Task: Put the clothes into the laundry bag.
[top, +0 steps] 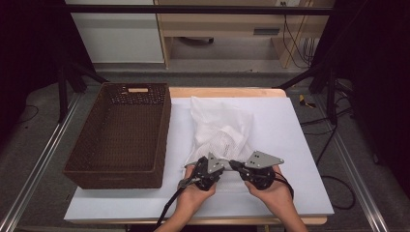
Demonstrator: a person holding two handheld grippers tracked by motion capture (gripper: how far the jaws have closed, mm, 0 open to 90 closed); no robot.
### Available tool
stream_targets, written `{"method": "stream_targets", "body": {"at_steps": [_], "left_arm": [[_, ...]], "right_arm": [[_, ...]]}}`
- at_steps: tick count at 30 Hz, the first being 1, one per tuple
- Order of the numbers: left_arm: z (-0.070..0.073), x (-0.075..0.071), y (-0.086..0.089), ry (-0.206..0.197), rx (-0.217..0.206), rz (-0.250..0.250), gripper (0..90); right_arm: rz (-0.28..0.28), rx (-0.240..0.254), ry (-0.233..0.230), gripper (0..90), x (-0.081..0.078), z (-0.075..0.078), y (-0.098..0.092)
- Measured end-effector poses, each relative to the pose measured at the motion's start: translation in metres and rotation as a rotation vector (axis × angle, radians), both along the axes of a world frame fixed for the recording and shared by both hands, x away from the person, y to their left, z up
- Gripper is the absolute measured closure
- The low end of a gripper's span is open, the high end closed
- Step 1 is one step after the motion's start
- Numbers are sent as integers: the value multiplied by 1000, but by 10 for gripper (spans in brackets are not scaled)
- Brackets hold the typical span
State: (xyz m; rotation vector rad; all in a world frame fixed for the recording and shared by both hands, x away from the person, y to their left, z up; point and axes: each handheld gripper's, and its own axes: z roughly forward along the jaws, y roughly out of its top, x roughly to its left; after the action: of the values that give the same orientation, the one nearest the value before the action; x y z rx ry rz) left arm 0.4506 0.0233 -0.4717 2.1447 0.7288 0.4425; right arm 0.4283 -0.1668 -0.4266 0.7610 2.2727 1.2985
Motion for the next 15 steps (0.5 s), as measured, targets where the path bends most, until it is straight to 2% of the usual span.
{"method": "stream_targets", "body": {"at_steps": [3,8,15], "left_arm": [[1,2,-2,-19,10,4,900],[-3,12,-2,-13,-6,29,900],[-5,21,-2,-28,-22,54,900]], "right_arm": [[0,-2,0,894,1,1,1],[1,0,4,894,1,1,3],[5,-3,7,894,2,0,3]]}}
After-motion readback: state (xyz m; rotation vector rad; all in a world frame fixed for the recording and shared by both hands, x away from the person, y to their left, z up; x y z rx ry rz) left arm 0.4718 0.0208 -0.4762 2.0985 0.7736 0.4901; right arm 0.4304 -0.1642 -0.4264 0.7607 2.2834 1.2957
